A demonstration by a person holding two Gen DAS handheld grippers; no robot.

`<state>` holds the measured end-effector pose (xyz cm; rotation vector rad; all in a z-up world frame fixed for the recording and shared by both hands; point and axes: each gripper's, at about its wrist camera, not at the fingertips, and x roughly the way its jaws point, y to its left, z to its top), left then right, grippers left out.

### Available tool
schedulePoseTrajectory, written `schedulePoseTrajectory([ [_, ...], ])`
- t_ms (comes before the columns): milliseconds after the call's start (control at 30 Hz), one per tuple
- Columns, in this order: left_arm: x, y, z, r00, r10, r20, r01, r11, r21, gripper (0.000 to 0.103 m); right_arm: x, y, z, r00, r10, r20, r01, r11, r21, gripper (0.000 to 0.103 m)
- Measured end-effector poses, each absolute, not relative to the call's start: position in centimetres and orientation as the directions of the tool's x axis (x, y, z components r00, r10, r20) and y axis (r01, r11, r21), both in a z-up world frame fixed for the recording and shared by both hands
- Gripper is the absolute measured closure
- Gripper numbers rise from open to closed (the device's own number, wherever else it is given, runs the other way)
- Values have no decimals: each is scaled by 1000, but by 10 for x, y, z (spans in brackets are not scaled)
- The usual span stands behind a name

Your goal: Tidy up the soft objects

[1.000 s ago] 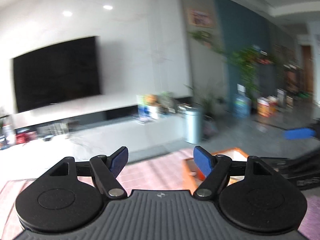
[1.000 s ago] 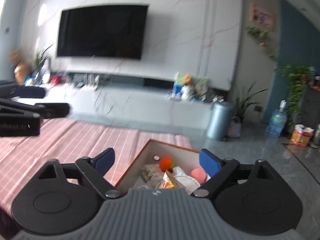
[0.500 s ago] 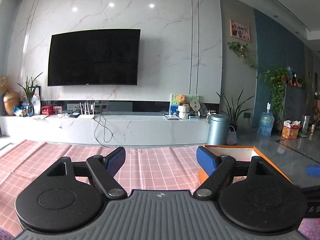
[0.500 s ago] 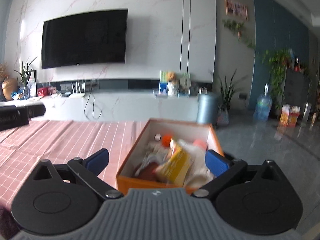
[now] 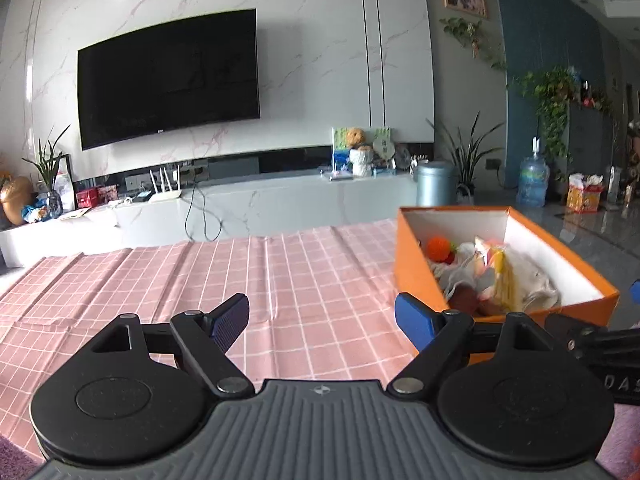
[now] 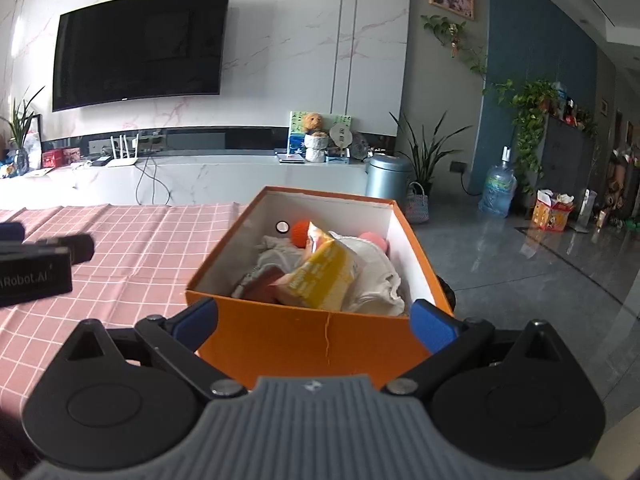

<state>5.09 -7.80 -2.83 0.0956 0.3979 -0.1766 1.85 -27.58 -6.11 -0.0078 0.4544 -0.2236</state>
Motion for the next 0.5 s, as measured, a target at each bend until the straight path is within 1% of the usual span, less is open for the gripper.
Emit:
schedulePoseTrajectory([
  [200, 53, -75, -41, 880, -133, -456, 173, 984, 46, 6, 27, -278, -70, 858, -186, -479, 194, 980, -33, 3],
  [500, 54, -69, -40, 867, -122, -484, 159, 987, 35, 6, 30, -272, -71, 856, -180, -484, 178, 983, -51, 3],
])
